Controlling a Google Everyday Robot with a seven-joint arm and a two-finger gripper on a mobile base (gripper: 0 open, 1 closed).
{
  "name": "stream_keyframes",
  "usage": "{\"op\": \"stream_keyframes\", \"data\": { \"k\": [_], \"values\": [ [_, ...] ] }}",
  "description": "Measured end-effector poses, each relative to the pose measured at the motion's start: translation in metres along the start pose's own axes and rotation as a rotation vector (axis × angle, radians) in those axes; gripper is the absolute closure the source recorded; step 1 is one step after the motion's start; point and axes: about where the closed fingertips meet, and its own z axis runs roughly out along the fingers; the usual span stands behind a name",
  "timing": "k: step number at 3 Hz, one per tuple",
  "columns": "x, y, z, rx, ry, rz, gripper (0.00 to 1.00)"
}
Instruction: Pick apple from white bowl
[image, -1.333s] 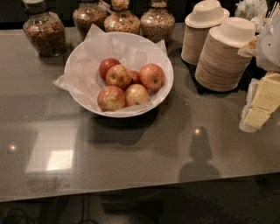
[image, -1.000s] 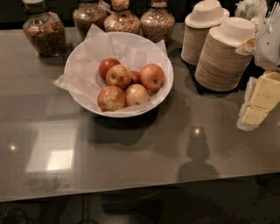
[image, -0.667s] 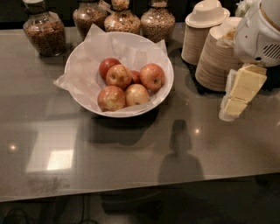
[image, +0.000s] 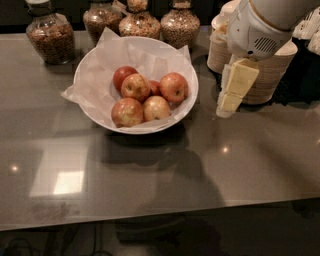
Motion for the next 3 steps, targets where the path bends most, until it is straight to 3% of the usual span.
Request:
{"op": "stream_keyframes", "data": {
  "k": [1,3],
  "values": [
    [-0.001,-0.001,0.001,-0.001,-0.001,-0.001,0.00],
    [-0.017,-0.014,0.009,0.029,-0.173,0.047,0.00]
  ]
}}
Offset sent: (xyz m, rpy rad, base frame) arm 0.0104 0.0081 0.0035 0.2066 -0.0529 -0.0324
